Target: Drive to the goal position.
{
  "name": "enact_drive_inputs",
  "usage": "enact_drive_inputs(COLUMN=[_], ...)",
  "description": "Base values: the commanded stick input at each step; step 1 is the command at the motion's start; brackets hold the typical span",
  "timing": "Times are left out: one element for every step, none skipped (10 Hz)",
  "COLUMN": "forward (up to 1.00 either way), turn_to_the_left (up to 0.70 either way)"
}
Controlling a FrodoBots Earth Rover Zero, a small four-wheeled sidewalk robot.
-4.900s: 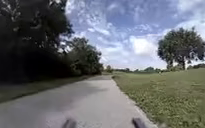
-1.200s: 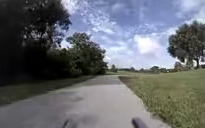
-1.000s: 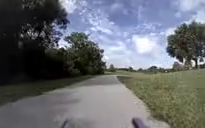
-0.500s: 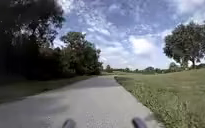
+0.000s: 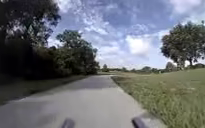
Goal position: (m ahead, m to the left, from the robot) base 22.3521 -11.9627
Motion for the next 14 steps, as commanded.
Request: enact_drive_inputs(forward=[0.69, 0.69, 0.69, 0.69, 0.69, 0.69, 0.69, 0.69, 0.69, 0.69, 0.69, 0.69, 0.69, 0.69], turn_to_the_left=[0.03, 0.03, 0.03, 0.03, 0.03, 0.22, 0.34, 0.34, 0.34, 0.34, 0.34, 0.28, 0.18, 0.08])
